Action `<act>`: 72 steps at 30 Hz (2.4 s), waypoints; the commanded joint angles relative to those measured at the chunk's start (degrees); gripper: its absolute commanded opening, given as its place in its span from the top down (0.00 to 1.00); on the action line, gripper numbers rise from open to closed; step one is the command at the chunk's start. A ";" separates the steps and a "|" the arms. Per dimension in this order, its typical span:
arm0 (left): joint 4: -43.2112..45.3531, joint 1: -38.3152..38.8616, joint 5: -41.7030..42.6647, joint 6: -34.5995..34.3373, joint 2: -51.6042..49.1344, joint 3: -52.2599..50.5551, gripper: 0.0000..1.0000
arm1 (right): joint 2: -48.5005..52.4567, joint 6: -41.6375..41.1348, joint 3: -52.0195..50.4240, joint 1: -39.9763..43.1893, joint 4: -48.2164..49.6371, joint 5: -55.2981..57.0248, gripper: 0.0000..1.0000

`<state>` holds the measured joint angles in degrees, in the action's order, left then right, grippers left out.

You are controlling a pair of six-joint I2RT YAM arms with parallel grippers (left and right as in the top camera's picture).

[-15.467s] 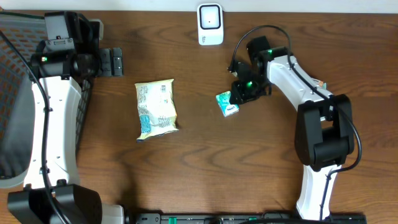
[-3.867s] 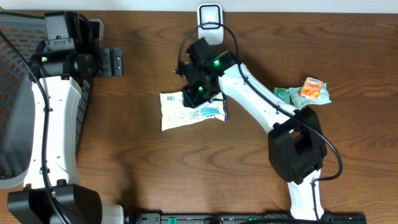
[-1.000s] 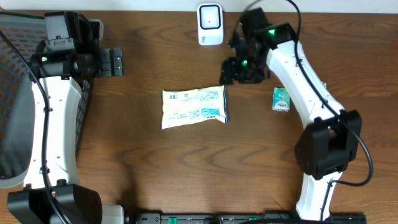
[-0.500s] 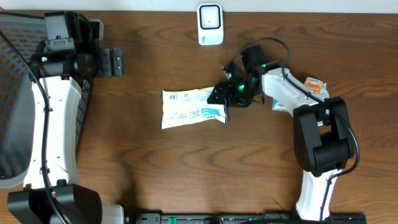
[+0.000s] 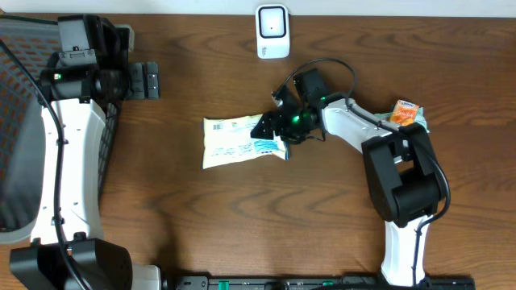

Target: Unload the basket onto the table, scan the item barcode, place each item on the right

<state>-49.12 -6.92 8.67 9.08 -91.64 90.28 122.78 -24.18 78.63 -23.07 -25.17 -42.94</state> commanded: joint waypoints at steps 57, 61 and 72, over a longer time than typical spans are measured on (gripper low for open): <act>-1.44 0.94 17.62 -8.09 -0.17 -0.59 0.50 | -5.16 17.03 -0.63 12.46 -17.51 3.58 0.39; -1.88 3.21 17.97 -13.22 -0.90 -4.02 0.92 | -5.16 17.03 -0.63 12.11 -17.46 3.61 0.39; 3.48 15.21 25.66 -15.04 -10.47 -13.53 0.92 | -5.16 17.00 -0.63 12.09 -17.49 3.58 0.40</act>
<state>-46.37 6.33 31.27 -4.73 -98.83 77.21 118.78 -8.25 77.91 -10.57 -42.57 -38.13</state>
